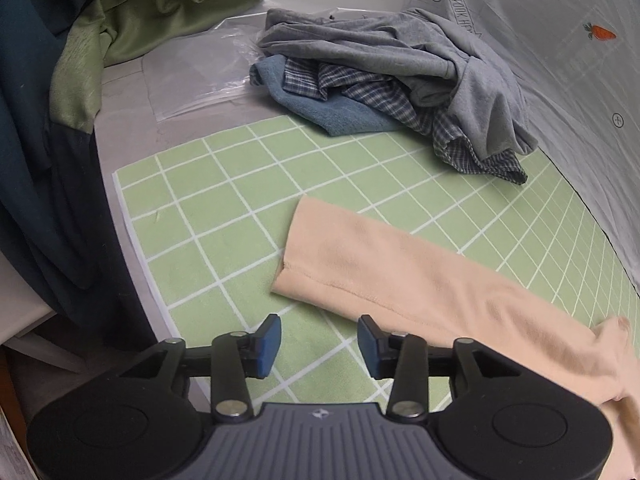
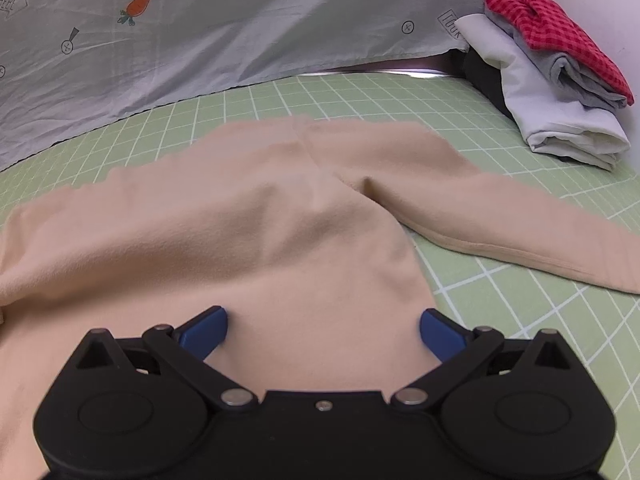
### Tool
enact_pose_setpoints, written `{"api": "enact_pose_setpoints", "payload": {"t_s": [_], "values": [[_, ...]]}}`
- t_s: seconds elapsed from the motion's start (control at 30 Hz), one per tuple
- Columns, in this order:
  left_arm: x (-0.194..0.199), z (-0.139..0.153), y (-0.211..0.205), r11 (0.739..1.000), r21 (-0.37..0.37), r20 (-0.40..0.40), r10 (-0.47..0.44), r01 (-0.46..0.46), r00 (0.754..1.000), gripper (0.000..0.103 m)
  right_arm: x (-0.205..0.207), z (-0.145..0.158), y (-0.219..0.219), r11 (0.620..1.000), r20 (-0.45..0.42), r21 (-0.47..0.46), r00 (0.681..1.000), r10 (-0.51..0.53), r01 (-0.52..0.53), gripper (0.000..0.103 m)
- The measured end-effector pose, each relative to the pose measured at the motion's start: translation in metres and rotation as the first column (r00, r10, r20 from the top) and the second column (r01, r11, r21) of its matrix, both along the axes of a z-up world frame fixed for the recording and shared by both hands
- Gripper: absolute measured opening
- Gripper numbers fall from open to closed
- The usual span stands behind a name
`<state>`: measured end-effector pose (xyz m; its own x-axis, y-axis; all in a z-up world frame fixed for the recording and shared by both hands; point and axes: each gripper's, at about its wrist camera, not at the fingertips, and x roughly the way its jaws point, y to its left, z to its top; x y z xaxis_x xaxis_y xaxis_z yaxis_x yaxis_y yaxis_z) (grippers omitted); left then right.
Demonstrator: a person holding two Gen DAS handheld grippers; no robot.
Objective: Fold clothes
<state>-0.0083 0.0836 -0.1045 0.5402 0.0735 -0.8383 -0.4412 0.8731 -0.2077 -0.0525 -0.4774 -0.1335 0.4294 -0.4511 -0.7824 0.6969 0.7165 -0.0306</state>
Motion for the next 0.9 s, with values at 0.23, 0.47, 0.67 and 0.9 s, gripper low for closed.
{"api": "enact_pose_setpoints", "payload": {"t_s": [0.23, 0.47, 0.67, 0.9], "values": [[0.023, -0.002, 0.008, 0.999, 0.022, -0.026, -0.029, 0.029, 0.999, 0.052, 0.020, 0.033, 0.005, 1.000, 0.072, -0.018, 0.997, 0.026, -0.025, 0.103], [0.050, -0.008, 0.015, 0.998, 0.054, -0.055, -0.040, 0.043, 0.998, 0.053, 0.095, 0.053, 0.036, 0.977, 0.148, -0.034, 0.966, 0.214, -0.211, 0.103], [0.066, -0.012, 0.019, 0.997, 0.073, -0.066, -0.032, 0.037, 0.997, 0.059, 0.171, 0.042, 0.065, 0.921, 0.121, -0.010, 0.914, 0.388, -0.389, 0.090], [0.077, -0.014, 0.013, 0.989, 0.127, -0.078, -0.067, 0.076, 0.995, 0.061, 0.231, 0.003, 0.076, 0.849, 0.046, 0.087, 0.853, 0.519, -0.521, 0.078]]}}
